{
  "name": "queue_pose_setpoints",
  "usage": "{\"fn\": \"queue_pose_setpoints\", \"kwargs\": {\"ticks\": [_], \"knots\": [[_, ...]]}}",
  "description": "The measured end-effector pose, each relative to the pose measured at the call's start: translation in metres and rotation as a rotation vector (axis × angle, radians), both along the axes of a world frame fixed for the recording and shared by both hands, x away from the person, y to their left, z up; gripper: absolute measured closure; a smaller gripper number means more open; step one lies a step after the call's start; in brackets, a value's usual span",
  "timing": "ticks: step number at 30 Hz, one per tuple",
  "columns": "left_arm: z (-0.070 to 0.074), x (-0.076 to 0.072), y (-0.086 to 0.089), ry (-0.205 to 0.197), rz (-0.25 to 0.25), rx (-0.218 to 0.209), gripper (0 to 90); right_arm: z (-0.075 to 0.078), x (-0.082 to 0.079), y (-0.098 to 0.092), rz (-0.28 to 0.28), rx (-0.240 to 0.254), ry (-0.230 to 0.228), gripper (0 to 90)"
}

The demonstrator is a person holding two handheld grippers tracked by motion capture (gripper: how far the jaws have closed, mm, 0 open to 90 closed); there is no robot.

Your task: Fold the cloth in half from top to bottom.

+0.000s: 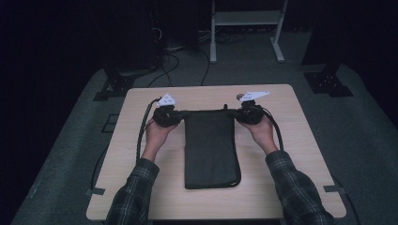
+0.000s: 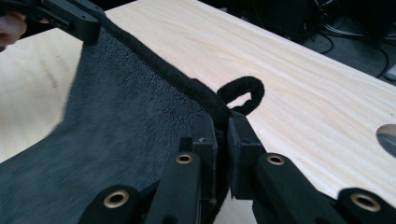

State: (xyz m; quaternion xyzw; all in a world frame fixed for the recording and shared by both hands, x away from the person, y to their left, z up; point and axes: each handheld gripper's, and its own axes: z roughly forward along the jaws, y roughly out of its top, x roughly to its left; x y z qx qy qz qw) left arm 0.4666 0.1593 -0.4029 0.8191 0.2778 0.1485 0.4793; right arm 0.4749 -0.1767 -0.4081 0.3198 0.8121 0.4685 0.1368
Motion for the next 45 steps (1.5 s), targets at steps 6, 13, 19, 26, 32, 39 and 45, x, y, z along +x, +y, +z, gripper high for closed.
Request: {"fn": "queue_pose_setpoints", "kwargs": {"ticks": [6, 13, 19, 26, 32, 39, 45], "knots": [[-0.007, -0.019, 0.004, 0.038, -0.046, -0.032, 82.5, -0.009, -0.024, -0.008, 0.056, 0.031, 0.028, 82.6], [-0.019, -0.042, 0.008, 0.095, -0.07, -0.048, 82.4, -0.021, -0.047, -0.01, 0.099, 0.038, 0.055, 82.5], [-0.028, -0.055, 0.009, 0.15, -0.077, -0.056, 81.9, -0.029, -0.059, -0.009, 0.123, 0.02, 0.08, 82.5], [-0.032, -0.075, 0.013, 0.183, -0.11, -0.065, 80.9, -0.031, -0.074, -0.008, 0.146, 0.01, 0.087, 82.4], [-0.033, -0.095, 0.014, 0.18, -0.141, -0.058, 80.9, -0.03, -0.09, -0.009, 0.172, 0.007, 0.095, 82.4], [-0.035, -0.115, 0.015, 0.196, -0.156, -0.042, 81.0, -0.03, -0.108, -0.009, 0.206, -0.002, 0.097, 82.3], [-0.041, -0.128, 0.014, 0.216, -0.171, -0.019, 81.0, -0.033, -0.123, -0.009, 0.232, -0.018, 0.113, 82.2]]}}
